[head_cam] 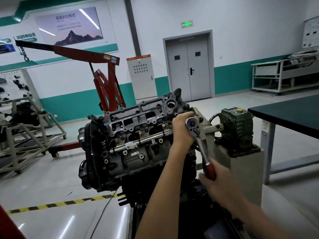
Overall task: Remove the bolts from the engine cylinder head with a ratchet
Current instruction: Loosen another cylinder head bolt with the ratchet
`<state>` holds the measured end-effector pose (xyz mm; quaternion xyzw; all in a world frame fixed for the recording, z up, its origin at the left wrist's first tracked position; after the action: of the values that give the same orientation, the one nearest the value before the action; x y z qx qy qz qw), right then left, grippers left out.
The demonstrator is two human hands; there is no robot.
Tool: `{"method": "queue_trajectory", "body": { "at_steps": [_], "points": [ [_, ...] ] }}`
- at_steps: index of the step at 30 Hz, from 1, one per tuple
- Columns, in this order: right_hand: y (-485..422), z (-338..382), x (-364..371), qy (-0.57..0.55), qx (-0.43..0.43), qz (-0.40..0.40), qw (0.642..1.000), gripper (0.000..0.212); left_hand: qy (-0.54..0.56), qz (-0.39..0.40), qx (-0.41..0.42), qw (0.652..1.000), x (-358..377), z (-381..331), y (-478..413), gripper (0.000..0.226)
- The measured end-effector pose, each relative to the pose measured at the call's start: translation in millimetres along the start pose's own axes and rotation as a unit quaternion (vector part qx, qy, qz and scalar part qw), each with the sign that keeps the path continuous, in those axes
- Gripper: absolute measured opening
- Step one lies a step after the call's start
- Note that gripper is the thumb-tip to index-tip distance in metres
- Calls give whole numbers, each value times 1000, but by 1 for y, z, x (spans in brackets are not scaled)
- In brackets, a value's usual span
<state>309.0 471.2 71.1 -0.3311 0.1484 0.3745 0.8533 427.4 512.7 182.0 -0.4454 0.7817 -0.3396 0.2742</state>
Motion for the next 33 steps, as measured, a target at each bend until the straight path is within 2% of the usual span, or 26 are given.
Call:
{"method": "queue_trajectory", "body": {
  "at_steps": [2, 4, 7, 9, 11, 12, 14, 15, 17, 19, 20, 22, 24, 26, 28, 30, 33],
  "points": [
    [9, 8, 35, -136, 50, 18, 989, 34, 2, -20, -23, 1000, 1, 4, -2, 44],
    [13, 18, 50, -183, 53, 34, 981, 40, 9, -29, -42, 999, -2, 8, -1, 39],
    [3, 15, 13, -39, -7, 23, 999, 38, 30, 27, -39, 998, -7, 9, 0, 39],
    [-14, 10, -23, 85, -80, 72, 991, 36, -16, 88, -25, 996, -8, 3, -1, 41],
    [-40, 7, -59, 220, -137, 121, 958, 25, -61, 143, -13, 988, -7, -1, -4, 44],
    [-54, 8, -76, 295, -158, 115, 935, 18, -75, 161, -8, 984, -6, -2, -5, 46],
    [-73, 16, -95, 395, -190, 70, 896, 19, -64, 155, -17, 986, -5, 0, -6, 43],
    [-75, 18, -96, 397, -190, 57, 896, 20, -39, 126, -26, 991, -7, 2, -6, 38],
    [-62, 13, -76, 313, -157, 76, 934, 18, 1, 51, -41, 998, -11, 7, -4, 36],
    [-35, 4, -41, 163, -72, 100, 979, 17, 6, 5, -46, 999, -9, 10, -3, 39],
    [-22, 3, -24, 94, -34, 79, 992, 17, 3, -9, -42, 999, -7, 10, -2, 39],
    [1, 5, 8, -28, 26, 24, 999, 24, 10, -24, -49, 998, -2, 9, -2, 38],
    [12, 15, 36, -134, 55, 15, 989, 31, 5, -28, -73, 997, 1, 12, -4, 37],
    [14, 22, 43, -160, 55, 26, 985, 39, -15, -26, -73, 997, -2, 13, -5, 35],
    [6, 18, 21, -67, 21, 28, 997, 40, -11, 4, -62, 998, -6, 11, -5, 33],
    [-10, 11, -14, 52, -44, 62, 996, 39, -29, 73, -47, 996, -8, 6, -5, 32],
    [-48, 7, -67, 241, -146, 128, 951, 23, -89, 178, -25, 980, -6, 3, -10, 37]
  ]
}}
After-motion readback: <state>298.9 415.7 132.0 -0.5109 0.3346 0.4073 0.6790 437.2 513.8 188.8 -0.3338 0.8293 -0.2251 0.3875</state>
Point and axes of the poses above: each hand's wrist, its own y-axis away from the middle knuckle, its own x-axis out of the palm, z = x × y, the point moved 6 cm from there along -y, towards the middle knuckle, and after that the axes turned 10 degrees about y, right-handed, at the moved point
